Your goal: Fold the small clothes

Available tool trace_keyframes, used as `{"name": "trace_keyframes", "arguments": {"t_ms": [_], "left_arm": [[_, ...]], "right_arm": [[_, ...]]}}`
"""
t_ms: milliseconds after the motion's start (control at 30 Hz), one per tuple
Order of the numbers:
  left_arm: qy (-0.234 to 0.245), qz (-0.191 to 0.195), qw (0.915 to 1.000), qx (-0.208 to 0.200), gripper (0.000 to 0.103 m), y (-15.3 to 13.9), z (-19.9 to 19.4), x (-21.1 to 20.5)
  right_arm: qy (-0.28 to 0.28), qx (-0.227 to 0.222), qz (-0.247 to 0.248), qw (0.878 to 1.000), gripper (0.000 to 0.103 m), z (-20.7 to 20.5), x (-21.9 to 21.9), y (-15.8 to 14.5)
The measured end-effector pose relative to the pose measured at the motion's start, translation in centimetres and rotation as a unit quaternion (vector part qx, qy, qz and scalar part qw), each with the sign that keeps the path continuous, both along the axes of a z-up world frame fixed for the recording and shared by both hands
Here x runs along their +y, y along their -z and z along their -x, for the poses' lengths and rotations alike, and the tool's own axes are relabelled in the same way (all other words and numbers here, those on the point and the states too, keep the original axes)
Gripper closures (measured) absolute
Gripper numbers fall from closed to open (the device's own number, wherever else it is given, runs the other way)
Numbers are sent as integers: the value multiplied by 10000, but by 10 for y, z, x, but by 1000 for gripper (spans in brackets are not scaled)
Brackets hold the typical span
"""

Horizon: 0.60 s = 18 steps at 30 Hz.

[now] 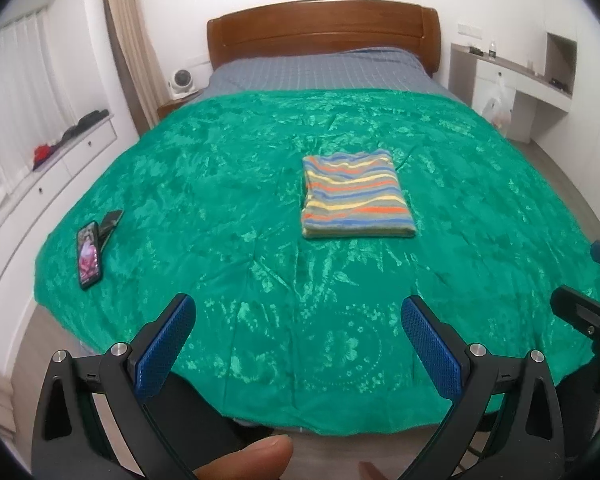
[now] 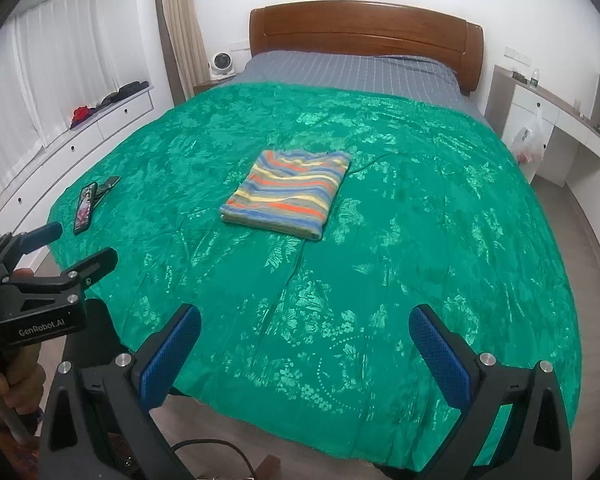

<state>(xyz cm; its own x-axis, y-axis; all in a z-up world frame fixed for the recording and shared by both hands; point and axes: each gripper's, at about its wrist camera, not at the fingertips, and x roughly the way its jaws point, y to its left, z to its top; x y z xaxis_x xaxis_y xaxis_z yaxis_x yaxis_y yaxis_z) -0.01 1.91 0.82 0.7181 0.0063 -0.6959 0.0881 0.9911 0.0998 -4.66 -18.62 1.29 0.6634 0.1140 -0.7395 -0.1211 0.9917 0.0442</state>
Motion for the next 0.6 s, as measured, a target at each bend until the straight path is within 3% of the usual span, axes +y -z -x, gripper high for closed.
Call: {"name": "trace_keyframes", "arguments": {"t_ms": [600], "left_arm": [[20,103,9999,71,0,-19,26,5]], "right_arm": [[-140,64,9,9999,0,24,21,-22]]}}
